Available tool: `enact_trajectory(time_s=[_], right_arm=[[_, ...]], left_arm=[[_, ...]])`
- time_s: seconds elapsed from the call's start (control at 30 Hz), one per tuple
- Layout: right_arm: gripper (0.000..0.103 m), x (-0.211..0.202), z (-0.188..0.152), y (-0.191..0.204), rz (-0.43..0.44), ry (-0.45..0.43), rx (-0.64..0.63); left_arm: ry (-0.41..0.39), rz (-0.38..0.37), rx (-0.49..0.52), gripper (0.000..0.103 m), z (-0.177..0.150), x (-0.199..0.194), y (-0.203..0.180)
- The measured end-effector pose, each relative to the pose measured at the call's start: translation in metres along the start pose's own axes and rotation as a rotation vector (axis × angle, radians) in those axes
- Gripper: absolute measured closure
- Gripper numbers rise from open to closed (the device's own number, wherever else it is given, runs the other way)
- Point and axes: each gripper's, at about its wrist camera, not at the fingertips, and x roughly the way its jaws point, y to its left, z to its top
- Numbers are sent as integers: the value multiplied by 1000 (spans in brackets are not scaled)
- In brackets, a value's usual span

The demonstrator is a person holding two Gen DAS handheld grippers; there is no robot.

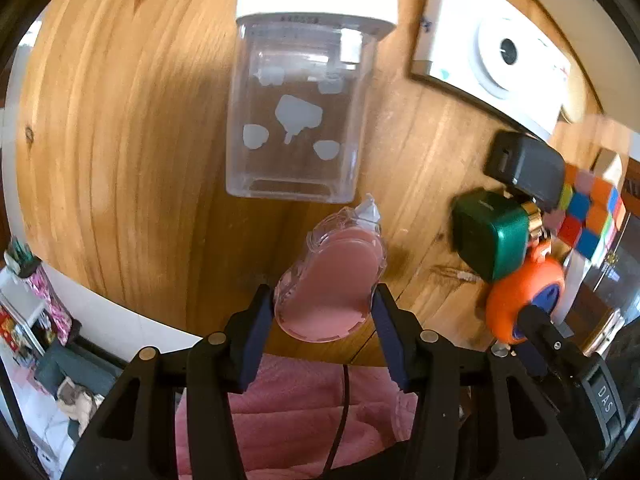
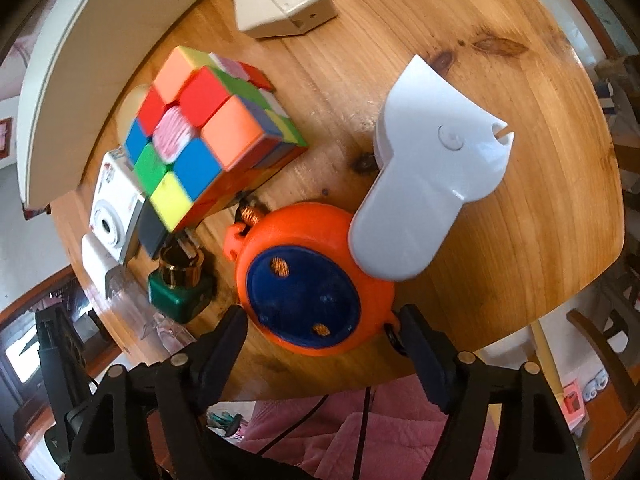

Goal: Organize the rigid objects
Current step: 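Grasp the pink oval case with the left tool while the right tool grasps the orange cord reel, then carry the pink case and orange reel over the white bin with both tools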

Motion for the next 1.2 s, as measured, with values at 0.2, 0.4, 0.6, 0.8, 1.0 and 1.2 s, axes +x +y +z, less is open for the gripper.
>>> enact_trajectory(time_s=[0.2, 0.4, 0.6, 0.8, 1.0, 1.2], right_arm=[[35, 4, -8, 1, 24, -12, -24], [35, 1, -10, -10, 19, -22, -41], [70, -7, -21, -12, 134, -56, -78], [71, -14, -26, -12, 133, -99, -117], [71, -16, -27, -15, 121, -121, -153], [70, -19, -33, -3, -6, -194, -259]], left_arm=[[-80, 8, 45, 49, -20, -13, -5], [-203, -24, 84, 49, -41, -38, -4], [-420, -36, 168, 49, -69, -77, -10], [-532, -59, 237, 49, -82, -102, -14], [-621, -56, 288, 49, -87, -112, -25], [-762, -52, 322, 49, -105, -129, -29]])
